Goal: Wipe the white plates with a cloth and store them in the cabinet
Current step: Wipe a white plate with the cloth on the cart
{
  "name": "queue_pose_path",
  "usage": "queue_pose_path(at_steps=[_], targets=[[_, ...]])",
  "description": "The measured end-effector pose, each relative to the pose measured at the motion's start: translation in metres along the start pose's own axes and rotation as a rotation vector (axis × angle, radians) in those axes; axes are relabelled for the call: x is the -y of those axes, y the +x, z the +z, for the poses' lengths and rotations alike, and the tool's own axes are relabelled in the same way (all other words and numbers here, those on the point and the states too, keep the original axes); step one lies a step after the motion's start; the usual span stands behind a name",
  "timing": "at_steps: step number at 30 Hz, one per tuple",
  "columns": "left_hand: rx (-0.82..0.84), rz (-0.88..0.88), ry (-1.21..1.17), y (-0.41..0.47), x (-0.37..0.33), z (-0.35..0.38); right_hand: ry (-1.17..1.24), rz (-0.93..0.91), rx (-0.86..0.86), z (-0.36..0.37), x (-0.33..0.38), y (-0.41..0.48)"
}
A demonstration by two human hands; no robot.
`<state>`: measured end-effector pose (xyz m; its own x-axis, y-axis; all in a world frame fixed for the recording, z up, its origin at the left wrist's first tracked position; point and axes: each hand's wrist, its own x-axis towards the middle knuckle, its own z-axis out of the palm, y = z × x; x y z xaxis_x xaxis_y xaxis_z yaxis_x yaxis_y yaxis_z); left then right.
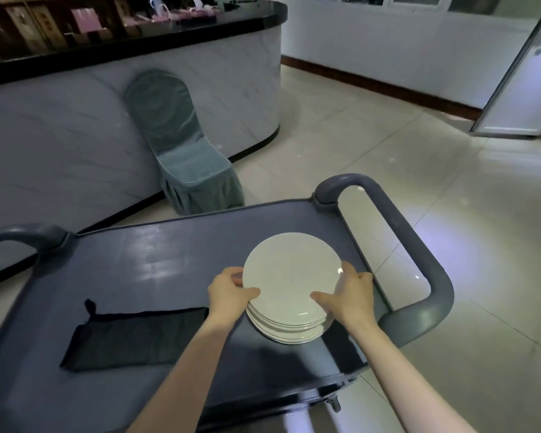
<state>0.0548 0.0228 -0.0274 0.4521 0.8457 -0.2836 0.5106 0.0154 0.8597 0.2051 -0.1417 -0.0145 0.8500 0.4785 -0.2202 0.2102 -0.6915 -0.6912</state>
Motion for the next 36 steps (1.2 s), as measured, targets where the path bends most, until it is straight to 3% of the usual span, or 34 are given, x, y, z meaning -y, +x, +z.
queue_pose_path(at_steps=[5, 10, 21, 23, 27, 30, 36], targets=[[0.058, -0.132, -0.192, 0.005, 0.002, -0.008, 0.093, -0.004, 0.023, -0.007, 0.014, -0.003], [0.084, -0.124, -0.366, 0.002, 0.004, -0.040, 0.346, -0.047, 0.055, 0.003, 0.035, -0.005], [-0.022, -0.061, -0.391, 0.036, 0.080, -0.201, 0.731, 0.086, 0.286, 0.134, 0.136, -0.010], [-0.052, -0.030, -0.257, 0.052, 0.108, -0.231, 0.745, 0.115, 0.336, 0.158, 0.151, -0.010], [-0.096, 0.036, 0.239, 0.084, 0.158, -0.268, 0.674, 0.177, 0.374, 0.197, 0.172, -0.009], [0.057, 0.155, 0.620, 0.106, 0.185, -0.278, 0.623, 0.208, 0.374, 0.217, 0.179, -0.008], [0.297, 0.250, 1.016, 0.136, 0.188, -0.293, 0.564, 0.222, 0.371, 0.234, 0.181, -0.005]])
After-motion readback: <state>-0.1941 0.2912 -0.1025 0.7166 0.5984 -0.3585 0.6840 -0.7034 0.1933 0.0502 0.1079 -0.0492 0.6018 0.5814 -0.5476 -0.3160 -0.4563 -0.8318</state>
